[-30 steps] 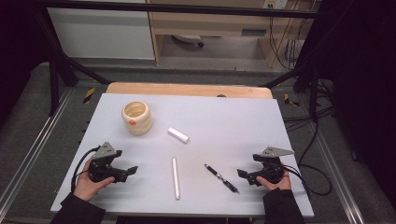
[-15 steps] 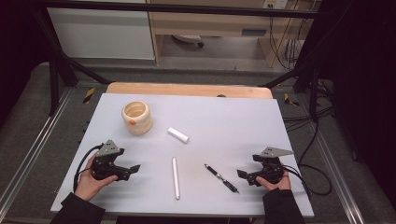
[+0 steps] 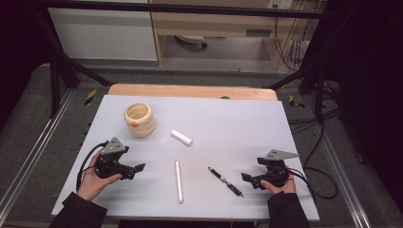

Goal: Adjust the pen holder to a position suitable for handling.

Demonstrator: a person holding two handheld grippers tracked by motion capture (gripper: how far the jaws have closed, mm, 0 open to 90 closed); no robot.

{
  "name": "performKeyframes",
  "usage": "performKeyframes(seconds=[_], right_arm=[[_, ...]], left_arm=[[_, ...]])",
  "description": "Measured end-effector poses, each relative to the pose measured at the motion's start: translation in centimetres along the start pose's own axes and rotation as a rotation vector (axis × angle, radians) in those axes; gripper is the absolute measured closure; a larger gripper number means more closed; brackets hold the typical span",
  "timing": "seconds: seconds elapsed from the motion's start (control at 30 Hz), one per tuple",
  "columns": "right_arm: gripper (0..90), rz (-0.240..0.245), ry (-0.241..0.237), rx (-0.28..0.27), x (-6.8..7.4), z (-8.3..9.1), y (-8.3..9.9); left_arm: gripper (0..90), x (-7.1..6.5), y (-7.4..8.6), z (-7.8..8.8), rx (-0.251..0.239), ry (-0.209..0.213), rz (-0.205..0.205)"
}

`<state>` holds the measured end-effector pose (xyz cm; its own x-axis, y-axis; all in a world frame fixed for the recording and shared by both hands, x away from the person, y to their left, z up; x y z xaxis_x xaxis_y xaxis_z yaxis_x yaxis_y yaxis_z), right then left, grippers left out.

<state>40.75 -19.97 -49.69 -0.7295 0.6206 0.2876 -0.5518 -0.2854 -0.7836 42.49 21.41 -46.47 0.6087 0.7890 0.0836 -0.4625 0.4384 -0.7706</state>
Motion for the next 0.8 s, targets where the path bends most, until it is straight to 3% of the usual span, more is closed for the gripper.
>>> performKeyframes(seconds=[0.53, 0.8], right_arm=[[0.8, 0.007, 0.004, 0.009, -0.1, -0.1, 0.1], [0.7, 0.010, 0.006, 0.013, -0.1, -0.1, 0.1]], left_arm=[[6.8, 1.3, -3.6, 0.2, -0.020, -0.031, -0.014], [7.6, 2.1, -5.1, -0.6, -0.002, -0.057, -0.029]])
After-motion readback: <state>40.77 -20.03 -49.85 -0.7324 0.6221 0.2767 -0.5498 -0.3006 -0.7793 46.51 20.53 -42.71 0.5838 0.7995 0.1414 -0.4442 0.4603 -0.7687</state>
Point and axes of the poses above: each handheld gripper's, and its own axes: z roughly backward along the jaws, y roughly out of its underside, x roughly to its left, the point moved 9 cm from there along -z, roughly forward along the jaws, and after that the axes turned 9 degrees about -y, right-handed, at the moved point
